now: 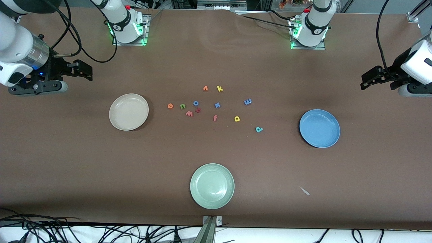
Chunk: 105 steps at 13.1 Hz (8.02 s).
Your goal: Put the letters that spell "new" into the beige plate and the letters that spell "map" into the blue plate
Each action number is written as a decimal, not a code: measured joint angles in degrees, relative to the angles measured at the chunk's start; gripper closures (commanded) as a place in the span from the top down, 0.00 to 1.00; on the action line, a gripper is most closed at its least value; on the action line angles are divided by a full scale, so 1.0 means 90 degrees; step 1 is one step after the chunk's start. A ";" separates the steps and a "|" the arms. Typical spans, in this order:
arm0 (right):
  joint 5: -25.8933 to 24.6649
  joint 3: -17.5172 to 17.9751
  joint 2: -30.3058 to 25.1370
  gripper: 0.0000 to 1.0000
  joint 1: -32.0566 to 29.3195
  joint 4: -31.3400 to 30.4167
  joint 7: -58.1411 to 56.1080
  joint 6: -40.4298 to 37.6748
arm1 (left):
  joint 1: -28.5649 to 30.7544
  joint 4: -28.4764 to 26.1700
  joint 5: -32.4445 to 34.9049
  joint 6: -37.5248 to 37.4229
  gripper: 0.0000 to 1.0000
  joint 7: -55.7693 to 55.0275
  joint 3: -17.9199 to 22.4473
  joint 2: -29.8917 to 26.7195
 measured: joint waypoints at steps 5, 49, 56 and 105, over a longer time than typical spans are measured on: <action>0.0000 0.0000 0.0002 1.00 0.0000 -0.0003 0.0000 -0.0009 | 0.0000 -0.0004 0.0000 0.0000 1.00 0.0000 0.0000 0.0000; -0.0217 -0.0125 0.0282 1.00 -0.0018 0.0113 -0.0643 0.0234 | -0.0001 -0.0042 0.0000 0.0028 1.00 0.0000 -0.0007 0.0027; 0.0315 -0.0102 0.0681 1.00 0.0040 0.0119 -0.0319 0.0322 | -0.0098 -0.0168 0.0000 0.0734 1.00 -0.0914 -0.0756 0.0787; -0.0389 0.1026 0.2124 0.99 0.1256 -0.4648 0.2054 0.8122 | -0.2627 -0.1190 0.2494 0.5627 0.23 -0.7838 -0.1758 0.4426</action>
